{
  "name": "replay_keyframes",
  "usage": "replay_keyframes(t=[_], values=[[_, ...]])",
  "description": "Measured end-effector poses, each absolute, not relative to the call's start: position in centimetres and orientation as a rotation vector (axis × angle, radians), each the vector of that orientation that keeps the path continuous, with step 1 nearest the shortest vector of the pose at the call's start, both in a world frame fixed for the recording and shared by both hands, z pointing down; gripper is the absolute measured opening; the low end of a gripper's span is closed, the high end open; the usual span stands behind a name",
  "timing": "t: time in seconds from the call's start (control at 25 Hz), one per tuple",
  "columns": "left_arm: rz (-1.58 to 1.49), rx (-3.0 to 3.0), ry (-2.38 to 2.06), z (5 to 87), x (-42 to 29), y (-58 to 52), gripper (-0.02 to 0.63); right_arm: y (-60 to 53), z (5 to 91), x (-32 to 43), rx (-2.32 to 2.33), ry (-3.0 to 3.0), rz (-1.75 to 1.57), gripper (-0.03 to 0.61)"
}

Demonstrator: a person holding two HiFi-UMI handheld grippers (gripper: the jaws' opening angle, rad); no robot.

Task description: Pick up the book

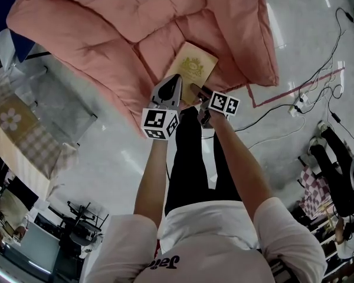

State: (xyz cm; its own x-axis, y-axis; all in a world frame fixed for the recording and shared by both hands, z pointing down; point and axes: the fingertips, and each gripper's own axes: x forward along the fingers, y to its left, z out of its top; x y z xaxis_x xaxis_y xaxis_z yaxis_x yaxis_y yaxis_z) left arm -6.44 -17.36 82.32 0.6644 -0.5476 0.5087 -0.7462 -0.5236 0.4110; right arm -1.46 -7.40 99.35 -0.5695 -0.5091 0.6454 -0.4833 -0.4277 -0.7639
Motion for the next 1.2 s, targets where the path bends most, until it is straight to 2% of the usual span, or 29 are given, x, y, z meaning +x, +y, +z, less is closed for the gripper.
replay_keyframes(t=[0.32, 0.68, 1.0, 1.2], values=[[0.353, 2.217, -1.063, 78.2, -7.8, -17.4, 0.015, -6.7, 95.0, -0.3, -1.558, 1.681, -2.208, 0.235], [0.293, 2.249, -1.124, 71.0, -7.4, -16.8, 0.015, -6.6, 86.5, 3.6, -1.695, 2.025, -2.074, 0.221], [0.272, 2.321, -1.192, 61.9, -6.2, -15.1, 0.015, -9.7, 72.5, 6.0, -1.851, 2.445, -1.595, 0.219], [0.232, 2.325, -1.324, 55.9, -6.6, -14.4, 0.015, -11.5, 62.7, 7.3, -2.044, 2.692, -1.063, 0.218]])
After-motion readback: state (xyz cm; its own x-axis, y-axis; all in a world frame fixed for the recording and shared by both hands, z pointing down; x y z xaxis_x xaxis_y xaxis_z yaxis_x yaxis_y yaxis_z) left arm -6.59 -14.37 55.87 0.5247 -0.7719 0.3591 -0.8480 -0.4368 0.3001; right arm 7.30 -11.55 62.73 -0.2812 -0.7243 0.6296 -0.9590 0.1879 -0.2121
